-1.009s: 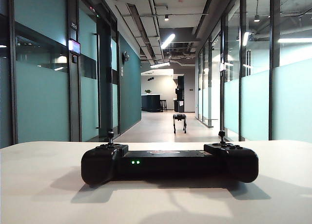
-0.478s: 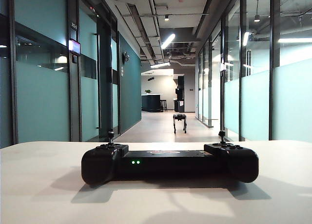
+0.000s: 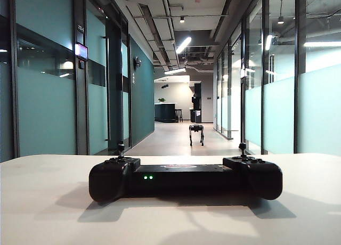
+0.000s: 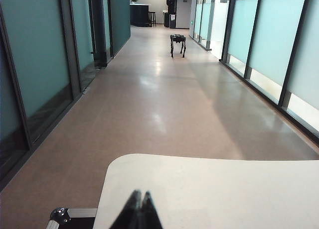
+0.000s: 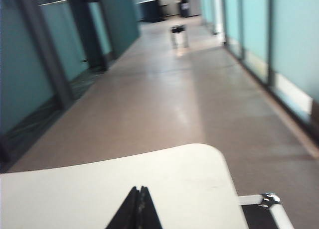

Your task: Push the left joystick on the remote control sitting on the white table forward to make the robot dog walk in a straight line until it approaches the door.

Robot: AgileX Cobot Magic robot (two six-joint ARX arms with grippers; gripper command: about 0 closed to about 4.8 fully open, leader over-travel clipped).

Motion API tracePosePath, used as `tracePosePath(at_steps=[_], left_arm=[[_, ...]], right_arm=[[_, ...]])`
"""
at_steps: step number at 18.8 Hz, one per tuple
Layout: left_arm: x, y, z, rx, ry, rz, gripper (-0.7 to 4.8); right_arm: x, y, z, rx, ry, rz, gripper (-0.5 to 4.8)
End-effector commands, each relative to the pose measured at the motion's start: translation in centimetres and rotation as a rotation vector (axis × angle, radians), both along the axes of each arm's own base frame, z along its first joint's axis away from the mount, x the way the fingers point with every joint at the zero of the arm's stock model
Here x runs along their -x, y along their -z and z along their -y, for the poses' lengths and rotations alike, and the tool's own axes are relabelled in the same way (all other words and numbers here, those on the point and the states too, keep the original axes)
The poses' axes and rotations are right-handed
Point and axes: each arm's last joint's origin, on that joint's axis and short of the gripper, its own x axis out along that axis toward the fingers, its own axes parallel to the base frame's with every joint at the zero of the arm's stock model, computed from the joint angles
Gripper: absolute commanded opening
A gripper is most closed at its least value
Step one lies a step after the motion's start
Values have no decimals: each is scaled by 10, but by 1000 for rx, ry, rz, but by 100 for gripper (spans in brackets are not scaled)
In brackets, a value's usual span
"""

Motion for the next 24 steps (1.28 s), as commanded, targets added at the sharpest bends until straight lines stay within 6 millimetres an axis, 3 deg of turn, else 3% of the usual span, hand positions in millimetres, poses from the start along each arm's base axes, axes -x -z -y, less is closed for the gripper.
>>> tracePosePath(at_steps=[1, 24], left_arm=[[0, -2, 0, -2, -1, 11, -5], [0, -2, 0, -2, -1, 11, -5]], right_arm=[[0, 0, 0, 3, -7, 14, -5], [0, 0, -1, 26, -21, 11, -5]])
